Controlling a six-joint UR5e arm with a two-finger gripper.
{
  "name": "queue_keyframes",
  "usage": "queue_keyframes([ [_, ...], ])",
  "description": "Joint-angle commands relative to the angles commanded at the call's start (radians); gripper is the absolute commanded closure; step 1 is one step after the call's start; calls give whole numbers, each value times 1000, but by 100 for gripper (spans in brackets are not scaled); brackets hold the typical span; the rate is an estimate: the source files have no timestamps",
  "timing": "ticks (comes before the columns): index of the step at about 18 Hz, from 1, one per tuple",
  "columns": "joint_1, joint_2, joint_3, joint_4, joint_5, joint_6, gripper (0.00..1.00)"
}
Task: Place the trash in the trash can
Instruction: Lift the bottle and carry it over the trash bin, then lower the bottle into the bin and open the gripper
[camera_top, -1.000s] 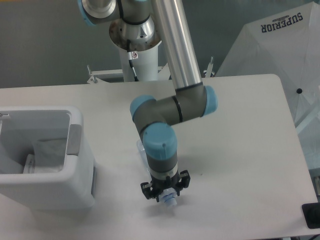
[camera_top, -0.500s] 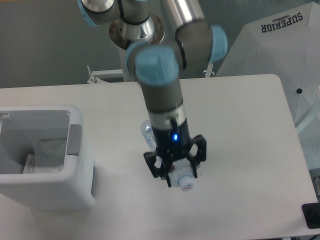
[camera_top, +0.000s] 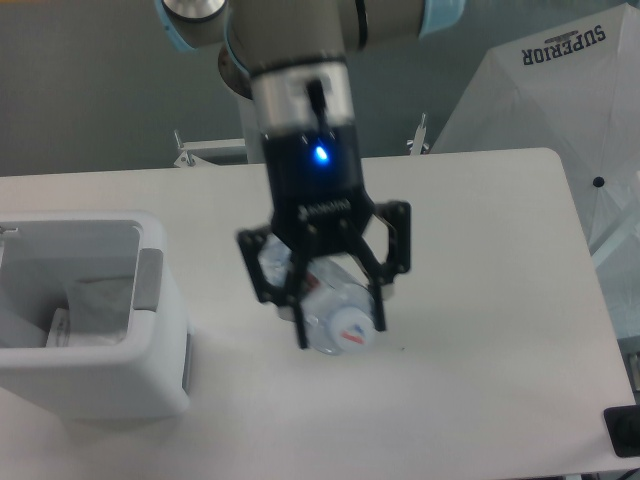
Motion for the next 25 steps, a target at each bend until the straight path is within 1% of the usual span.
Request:
queue_keyframes([
  [2, -44, 0, 0, -2, 0, -3, 37],
  [6, -150, -15, -26, -2, 5, -8, 37],
  [10, -210, -25, -50, -2, 5, -9, 37],
  [16, -246, -38, -97, -2, 6, -5, 37],
  [20, -272, -52, -101, -2, 6, -3, 37],
  [25, -292, -51, -138, -2, 21, -6, 36],
])
